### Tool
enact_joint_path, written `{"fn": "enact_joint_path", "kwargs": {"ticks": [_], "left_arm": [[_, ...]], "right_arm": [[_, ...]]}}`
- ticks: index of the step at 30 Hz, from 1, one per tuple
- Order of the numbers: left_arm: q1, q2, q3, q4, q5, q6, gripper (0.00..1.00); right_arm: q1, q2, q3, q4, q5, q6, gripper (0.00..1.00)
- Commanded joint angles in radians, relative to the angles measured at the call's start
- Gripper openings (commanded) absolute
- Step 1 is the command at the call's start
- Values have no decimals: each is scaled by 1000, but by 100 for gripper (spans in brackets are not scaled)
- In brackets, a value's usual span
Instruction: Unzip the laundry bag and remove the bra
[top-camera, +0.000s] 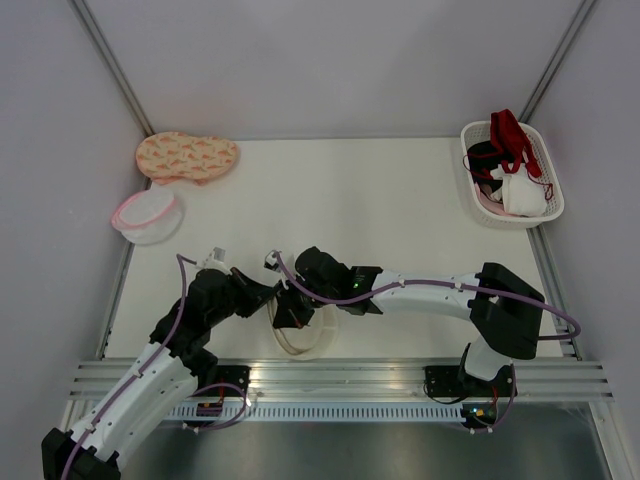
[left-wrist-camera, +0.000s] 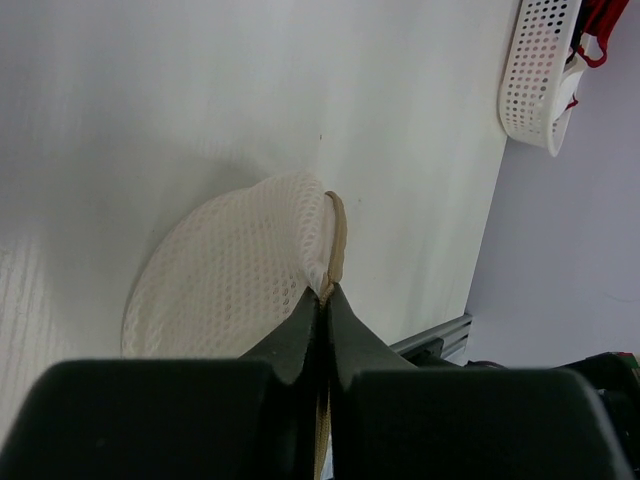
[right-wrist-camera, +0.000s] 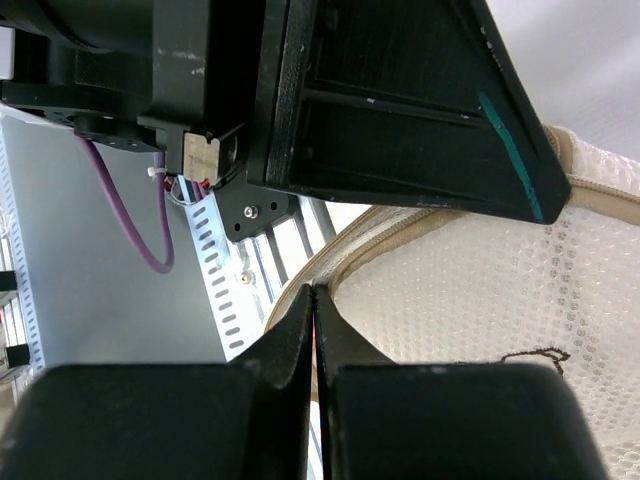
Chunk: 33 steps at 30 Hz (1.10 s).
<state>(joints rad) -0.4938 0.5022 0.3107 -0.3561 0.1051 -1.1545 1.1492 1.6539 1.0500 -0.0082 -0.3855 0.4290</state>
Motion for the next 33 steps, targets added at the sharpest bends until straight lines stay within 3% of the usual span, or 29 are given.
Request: {"fn": "enact_joint_path", "kwargs": {"ticks": [1,3,6,11,12,13,15,20,24,27,33], "left_arm": [[1,-1,18,46,31,35,2],[3,1,19,51,38,39,2],[3,-1,19,49,36,47,2],[3,-8,16,49,10,56,2],[3,-13,15,51,-7,52,2],[3,-13,14,52,-15,50,2],[3,-22,16,75,-33,50,2],[15,-8,51,129,-165,67,2],[122,114,93,213,-116,88,2],[321,237,105,307,60,113,2],[714,436,214,333,171,212,2]], "right_arm": [[7,1,44,27,-23,-27,1],[7,-2,42,21,-21,-29,2],[9,-23,50,-15,-19,-36,17],[9,-172,58,-94,22,-45,61],[9,-234,58,-123,49,-52,76],[7,-267,58,-124,50,-58,79],[9,-362,59,-168,91,-73,93],[7,-523,44,-284,212,-95,98],[7,-621,22,-343,284,-98,98],[9,-660,-1,-366,304,-87,98],[7,-720,-45,-383,333,-76,98]]}}
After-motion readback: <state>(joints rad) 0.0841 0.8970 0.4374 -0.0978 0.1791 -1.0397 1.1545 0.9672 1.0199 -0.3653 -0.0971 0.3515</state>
